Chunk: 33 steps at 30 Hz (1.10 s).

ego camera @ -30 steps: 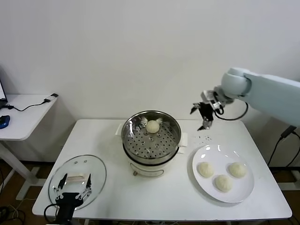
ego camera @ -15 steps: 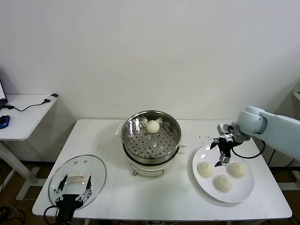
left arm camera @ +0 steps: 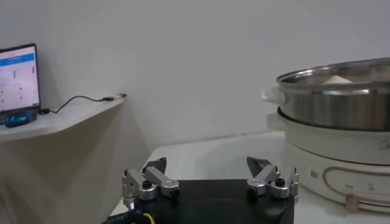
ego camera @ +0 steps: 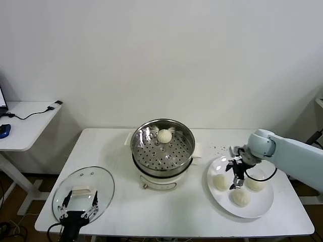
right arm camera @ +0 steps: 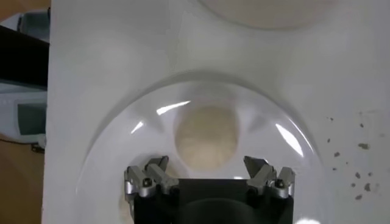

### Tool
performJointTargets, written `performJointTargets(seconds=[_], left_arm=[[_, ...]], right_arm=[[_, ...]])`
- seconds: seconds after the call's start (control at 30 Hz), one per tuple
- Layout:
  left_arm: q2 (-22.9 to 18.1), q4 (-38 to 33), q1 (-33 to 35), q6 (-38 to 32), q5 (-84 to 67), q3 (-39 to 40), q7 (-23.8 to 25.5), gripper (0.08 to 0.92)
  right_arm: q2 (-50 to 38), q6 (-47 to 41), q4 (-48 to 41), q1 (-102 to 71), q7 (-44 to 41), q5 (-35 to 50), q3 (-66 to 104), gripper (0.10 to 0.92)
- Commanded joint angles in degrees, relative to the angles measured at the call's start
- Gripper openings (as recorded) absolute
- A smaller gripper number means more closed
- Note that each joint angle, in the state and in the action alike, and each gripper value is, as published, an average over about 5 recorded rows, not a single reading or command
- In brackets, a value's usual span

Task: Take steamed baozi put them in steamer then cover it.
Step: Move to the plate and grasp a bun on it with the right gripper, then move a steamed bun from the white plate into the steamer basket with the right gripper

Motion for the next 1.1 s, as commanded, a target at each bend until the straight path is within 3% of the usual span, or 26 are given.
performJointTargets(seconds=[0.03, 0.27, 0.47, 0.73, 0.93, 1.1], left_arm=[[0.00, 0.13, 0.07, -0.01, 0.03, -0.08, 0.01, 0.823], [-0.12, 0.16, -0.09, 0.03, 0.04, -0.10, 0.00, 0.823], [-0.17, 0.21, -0.13, 0.01, 0.04, -0.05, -0.01, 0.823], [-0.13, 0.09, -0.07, 0.03, 0.04, 0.04, -0.04, 0.823], [-0.02, 0.05, -0.06, 0.11, 0.05, 0.22, -0.04, 0.823], [0.05, -0.12, -0.17, 0.25, 0.06, 0.47, -0.04, 0.823]], right_arm=[[3.65, -0.30, -3.21, -3.08, 0.02, -1.37, 2.01, 0.823], [4.94, 0.13, -4.12, -3.07, -0.17, -1.33, 1.68, 0.811], [4.70, 0.50, -4.19, -2.78, -0.35, -1.10, 1.34, 0.739], [3.09, 0.69, -3.16, -0.86, -0.24, 0.80, 1.00, 0.703], [0.26, 1.30, -1.68, 9.54, -0.76, 6.46, -4.15, 0.696], [0.63, 3.04, -2.21, 27.91, -2.26, 14.62, -16.53, 0.691]])
